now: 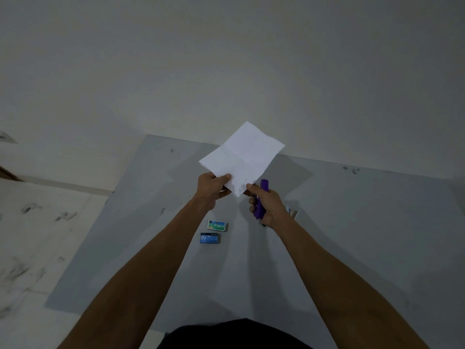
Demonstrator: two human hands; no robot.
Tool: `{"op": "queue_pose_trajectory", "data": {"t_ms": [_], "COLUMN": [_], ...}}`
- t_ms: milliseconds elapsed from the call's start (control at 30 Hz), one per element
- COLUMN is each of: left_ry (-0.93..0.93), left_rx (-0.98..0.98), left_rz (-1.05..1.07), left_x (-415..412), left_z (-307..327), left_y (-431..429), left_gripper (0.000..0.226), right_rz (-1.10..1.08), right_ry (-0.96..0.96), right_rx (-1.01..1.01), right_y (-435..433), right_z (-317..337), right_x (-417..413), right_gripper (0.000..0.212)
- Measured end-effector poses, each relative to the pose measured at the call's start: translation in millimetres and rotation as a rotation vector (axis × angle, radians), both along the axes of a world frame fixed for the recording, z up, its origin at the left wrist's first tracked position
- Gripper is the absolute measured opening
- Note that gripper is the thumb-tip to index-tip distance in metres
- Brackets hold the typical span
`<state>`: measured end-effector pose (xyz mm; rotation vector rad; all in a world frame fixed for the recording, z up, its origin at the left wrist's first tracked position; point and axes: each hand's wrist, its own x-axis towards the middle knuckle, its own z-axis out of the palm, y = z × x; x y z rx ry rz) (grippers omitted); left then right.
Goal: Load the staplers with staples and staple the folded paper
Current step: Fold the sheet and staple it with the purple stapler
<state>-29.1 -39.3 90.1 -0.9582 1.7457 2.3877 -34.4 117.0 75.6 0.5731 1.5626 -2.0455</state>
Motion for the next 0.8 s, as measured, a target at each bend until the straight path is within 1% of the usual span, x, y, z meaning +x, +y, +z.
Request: {"op": "queue_pose_trajectory", "data": {"t_ms": [100, 200, 300, 367, 400, 433, 467, 500, 567, 633, 700, 733, 800], "left_ry": [-0.047, -0.092, -0.195, -0.284, -0.339, -0.388, -0.407, -0.399, -0.343, -0.271, -0.223, -0.21, -0.222], "left_rx": [0.07, 0.111, 0.033, -0.059, -0.142, -0.267, -0.418, -0.594, -0.947, -1.196, -1.325, -1.352, -1.337], "left_rz": [0.053, 0.079, 0.115, 0.186, 0.218, 0.231, 0.217, 0.176, 0.016, -0.199, -0.415, -0.503, -0.636], "left_x": [4, 10, 15, 18, 20, 22, 24, 25, 26, 23, 19, 16, 12], "left_z": [-15, -26, -42, -56, -62, -66, -68, -71, -74, -77, -83, -87, -94], "left_y": [-9, -18, -31, -40, -44, -48, -49, -51, -52, -52, -50, -49, -47], "left_gripper": [0.029, 0.03, 0.034, 0.044, 0.052, 0.059, 0.059, 0.055, 0.041, 0.035, 0.04, 0.044, 0.05], "right_rz": [-0.044, -0.01, 0.083, 0.145, 0.171, 0.195, 0.213, 0.233, 0.27, 0.313, 0.341, 0.346, 0.348], "right_ry": [-0.021, -0.002, 0.02, 0.028, 0.033, 0.036, 0.036, 0.029, 0.019, 0.014, 0.004, 0.0, -0.006], "right_rx": [0.016, 0.128, 0.269, 0.338, 0.367, 0.394, 0.419, 0.442, 0.489, 0.537, 0.578, 0.59, 0.616], "right_y": [-18, -37, -53, -61, -64, -67, -69, -72, -75, -77, -78, -78, -76], "right_z": [-8, -20, -33, -44, -49, -56, -62, -68, -79, -87, -92, -94, -99], "right_x": [-6, -14, -24, -30, -33, -36, -38, -40, -42, -42, -41, -41, -41], "right_gripper": [0.018, 0.018, 0.013, 0.012, 0.014, 0.016, 0.017, 0.017, 0.015, 0.014, 0.018, 0.02, 0.02]}}
